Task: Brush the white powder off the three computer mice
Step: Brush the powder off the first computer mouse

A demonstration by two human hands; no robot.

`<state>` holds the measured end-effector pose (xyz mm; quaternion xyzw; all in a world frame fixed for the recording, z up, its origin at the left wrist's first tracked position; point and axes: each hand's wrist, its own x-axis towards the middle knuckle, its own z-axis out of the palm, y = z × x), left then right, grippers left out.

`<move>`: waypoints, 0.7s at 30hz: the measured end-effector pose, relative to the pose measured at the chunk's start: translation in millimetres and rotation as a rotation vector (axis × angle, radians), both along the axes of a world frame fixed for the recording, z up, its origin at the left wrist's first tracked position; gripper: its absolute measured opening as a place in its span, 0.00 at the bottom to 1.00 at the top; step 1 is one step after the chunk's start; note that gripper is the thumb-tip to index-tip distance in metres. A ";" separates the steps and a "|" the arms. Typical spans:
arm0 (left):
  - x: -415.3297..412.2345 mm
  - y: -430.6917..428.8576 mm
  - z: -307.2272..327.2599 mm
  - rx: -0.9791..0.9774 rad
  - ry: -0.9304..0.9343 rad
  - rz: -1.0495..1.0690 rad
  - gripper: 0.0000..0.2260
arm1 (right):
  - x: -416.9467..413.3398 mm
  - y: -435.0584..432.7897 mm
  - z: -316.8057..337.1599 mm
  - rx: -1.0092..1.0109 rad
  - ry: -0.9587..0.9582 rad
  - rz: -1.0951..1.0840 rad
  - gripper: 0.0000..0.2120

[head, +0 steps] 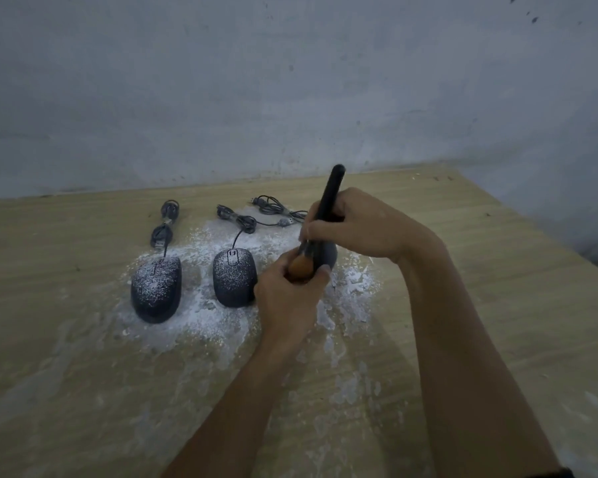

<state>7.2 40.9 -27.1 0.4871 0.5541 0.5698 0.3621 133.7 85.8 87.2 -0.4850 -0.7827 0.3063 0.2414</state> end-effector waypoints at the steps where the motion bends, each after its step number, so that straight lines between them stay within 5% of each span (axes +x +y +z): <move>1: -0.5 0.0 0.7 -0.001 0.002 0.003 0.11 | -0.2 1.5 -0.1 0.054 0.052 -0.045 0.08; 6: 0.3 -0.9 3.2 -0.028 -0.058 -0.007 0.13 | 4.3 3.7 -3.2 -0.004 -0.043 -0.013 0.09; 11: -0.6 5.8 3.3 -0.075 -0.182 -0.011 0.12 | 9.3 8.7 -6.3 0.182 0.103 -0.198 0.07; 15: -2.4 10.4 2.2 -0.152 -0.290 0.001 0.13 | 13.9 1.6 -8.8 0.032 0.121 -0.077 0.07; 18: -5.1 11.2 4.2 -0.203 -0.366 -0.031 0.15 | 16.8 6.2 -13.8 0.202 0.251 -0.269 0.07; 21: -7.7 10.0 7.9 -0.233 -0.488 -0.070 0.18 | 18.8 4.1 -16.5 0.152 0.108 -0.220 0.07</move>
